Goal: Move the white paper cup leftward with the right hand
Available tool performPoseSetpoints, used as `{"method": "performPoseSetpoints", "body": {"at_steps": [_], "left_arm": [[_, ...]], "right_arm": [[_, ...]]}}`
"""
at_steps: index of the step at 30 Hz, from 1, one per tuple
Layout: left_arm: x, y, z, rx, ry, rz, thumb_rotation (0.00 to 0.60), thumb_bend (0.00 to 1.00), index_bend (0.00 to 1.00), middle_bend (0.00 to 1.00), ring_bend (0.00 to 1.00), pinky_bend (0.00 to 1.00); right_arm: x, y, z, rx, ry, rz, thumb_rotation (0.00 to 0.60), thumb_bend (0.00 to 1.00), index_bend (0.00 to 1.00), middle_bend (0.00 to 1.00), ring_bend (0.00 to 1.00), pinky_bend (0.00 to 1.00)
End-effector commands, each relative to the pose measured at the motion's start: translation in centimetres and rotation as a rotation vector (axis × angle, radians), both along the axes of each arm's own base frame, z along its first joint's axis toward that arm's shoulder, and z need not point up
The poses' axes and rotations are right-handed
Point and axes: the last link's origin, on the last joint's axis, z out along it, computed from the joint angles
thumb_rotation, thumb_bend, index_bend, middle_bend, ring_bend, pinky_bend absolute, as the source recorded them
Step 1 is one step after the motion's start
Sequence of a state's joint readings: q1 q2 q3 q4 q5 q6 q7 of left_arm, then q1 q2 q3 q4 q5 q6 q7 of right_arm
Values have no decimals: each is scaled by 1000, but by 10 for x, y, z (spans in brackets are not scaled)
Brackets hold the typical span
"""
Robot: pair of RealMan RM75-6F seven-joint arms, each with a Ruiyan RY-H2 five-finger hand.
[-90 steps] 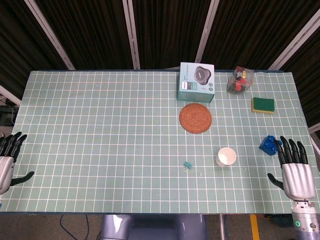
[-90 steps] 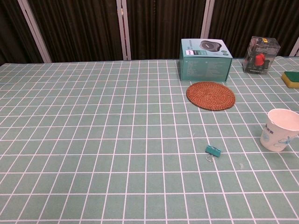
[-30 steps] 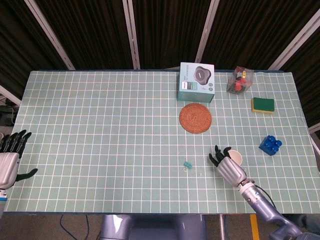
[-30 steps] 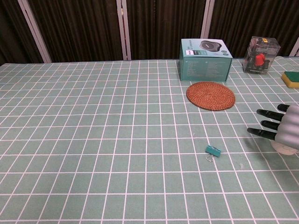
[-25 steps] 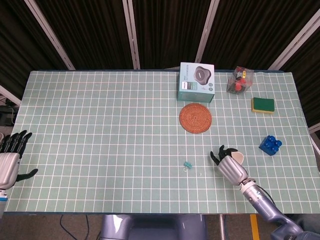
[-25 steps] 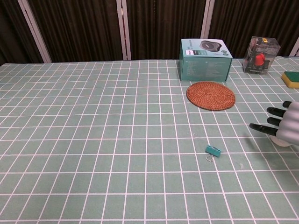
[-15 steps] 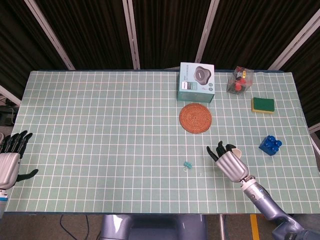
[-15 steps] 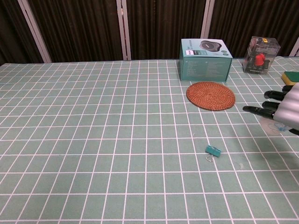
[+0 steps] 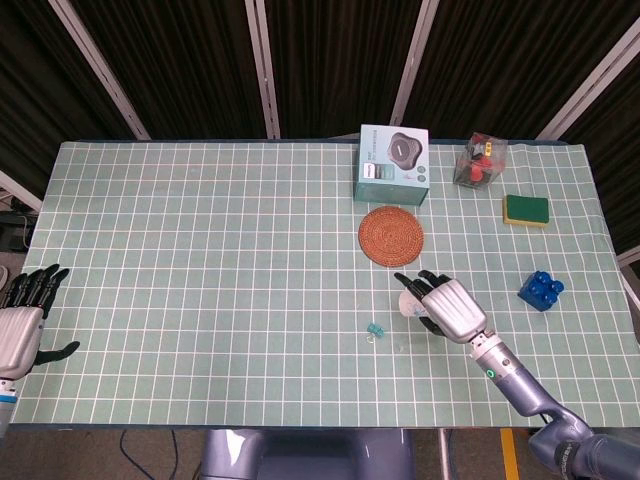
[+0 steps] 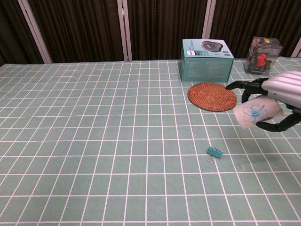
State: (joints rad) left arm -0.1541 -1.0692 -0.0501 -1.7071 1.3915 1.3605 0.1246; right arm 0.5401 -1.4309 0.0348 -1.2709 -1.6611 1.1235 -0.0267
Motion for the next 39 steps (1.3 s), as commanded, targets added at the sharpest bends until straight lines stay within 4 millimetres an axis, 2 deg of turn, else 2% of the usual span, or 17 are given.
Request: {"method": "performPoseSetpoints", "body": {"at_steps": [1, 4, 6, 8, 10, 11, 14, 20, 23, 30, 34, 39], "left_arm": [[0, 0, 0, -2, -2, 2, 600, 0, 0, 0, 0, 0], [0, 0, 0, -3, -1, 3, 600, 0, 0, 0, 0, 0], [0, 0, 1, -1, 3, 3, 600, 0, 0, 0, 0, 0], [0, -1, 1, 1, 3, 4, 600, 0, 0, 0, 0, 0], [0, -1, 1, 1, 4, 6, 600, 0, 0, 0, 0, 0], [0, -1, 1, 0, 5, 7, 600, 0, 0, 0, 0, 0], [-1, -1, 1, -2, 7, 11, 600, 0, 0, 0, 0, 0], [-1, 0, 1, 0, 8, 18, 600, 0, 0, 0, 0, 0], [-1, 0, 0, -5, 8, 19, 600, 0, 0, 0, 0, 0], [-1, -1, -1, -7, 15, 18, 600, 0, 0, 0, 0, 0], [-2, 0, -1, -8, 16, 23, 600, 0, 0, 0, 0, 0], [-2, 0, 0, -6, 15, 22, 600, 0, 0, 0, 0, 0]], "right_arm": [[1, -6, -9, 67, -37, -42, 600, 275, 88, 352, 208, 475], [0, -5, -14, 97, -34, -49, 600, 246, 88, 350, 207, 468], [-2, -4, -16, 109, -24, -51, 600, 213, 67, 310, 180, 433], [-5, -3, -17, 125, -2, -55, 600, 153, 23, 211, 93, 345], [-9, 0, -18, 148, 31, -59, 600, 90, 0, 75, 9, 186], [-10, 1, -18, 158, 46, -61, 600, 75, 0, 31, 0, 111], [-12, 2, -11, 143, 93, -49, 600, 62, 0, 0, 0, 5], [3, 18, 8, 73, 144, -1, 600, 57, 0, 0, 0, 0], [14, 28, 12, 52, 232, 44, 600, 56, 0, 0, 0, 0], [26, 36, -1, -22, 481, 114, 600, 55, 0, 0, 0, 0], [35, 40, -13, -27, 550, 100, 600, 55, 0, 2, 0, 21], [38, 44, -26, -9, 617, 74, 600, 56, 0, 7, 0, 70]]}}
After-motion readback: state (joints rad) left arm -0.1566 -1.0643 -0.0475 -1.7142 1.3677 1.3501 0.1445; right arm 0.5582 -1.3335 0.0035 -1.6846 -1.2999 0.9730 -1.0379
